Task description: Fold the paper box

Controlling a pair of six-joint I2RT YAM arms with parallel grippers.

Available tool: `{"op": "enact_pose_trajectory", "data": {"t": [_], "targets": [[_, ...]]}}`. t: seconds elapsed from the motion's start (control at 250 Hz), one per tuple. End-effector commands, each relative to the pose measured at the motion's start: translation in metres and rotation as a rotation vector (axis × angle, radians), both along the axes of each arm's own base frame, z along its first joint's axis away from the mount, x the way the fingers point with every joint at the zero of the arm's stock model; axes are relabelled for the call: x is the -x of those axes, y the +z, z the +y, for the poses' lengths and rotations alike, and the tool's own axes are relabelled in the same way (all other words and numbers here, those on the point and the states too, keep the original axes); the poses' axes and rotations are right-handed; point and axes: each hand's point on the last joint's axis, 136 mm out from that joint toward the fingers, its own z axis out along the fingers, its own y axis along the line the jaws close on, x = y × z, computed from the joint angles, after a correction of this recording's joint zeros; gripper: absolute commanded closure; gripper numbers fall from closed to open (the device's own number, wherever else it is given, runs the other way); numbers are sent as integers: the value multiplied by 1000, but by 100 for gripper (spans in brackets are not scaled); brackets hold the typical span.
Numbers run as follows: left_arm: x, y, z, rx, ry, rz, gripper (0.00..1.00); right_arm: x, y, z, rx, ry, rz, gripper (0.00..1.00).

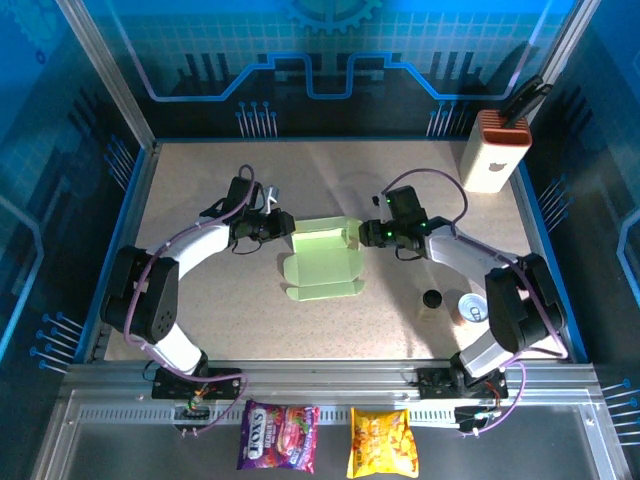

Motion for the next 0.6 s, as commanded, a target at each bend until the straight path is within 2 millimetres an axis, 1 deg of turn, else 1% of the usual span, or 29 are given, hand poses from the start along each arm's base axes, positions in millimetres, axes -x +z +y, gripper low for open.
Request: {"op": "enact_pose_trajectory", "data": {"t": [0.0, 0.06, 0.152, 0.284, 0.336, 0.495, 0.555, 0.595], "targets": [[26, -26, 11, -68, 6, 134, 76, 4, 30, 6, -16, 18, -79, 49], [26, -25, 11, -68, 6, 133, 76, 6, 34, 12, -22, 30, -83, 48], [26, -25, 11, -70, 6, 133, 76, 5, 32, 19, -16, 32, -69, 44], [26, -26, 11, -71, 5, 135, 76, -2, 11, 7, 63, -48, -18, 43], [26, -25, 11, -70, 6, 133, 76, -5, 5, 6, 80, -55, -11, 43], [26, -26, 11, -71, 5, 133, 75, -5, -13, 7, 97, -47, 27, 49], [26, -25, 11, -70, 7, 131, 76, -3, -17, 6, 103, -51, 36, 55], [25, -24, 11, -68, 9, 129, 76, -3, -15, 7, 101, -51, 29, 61]]}}
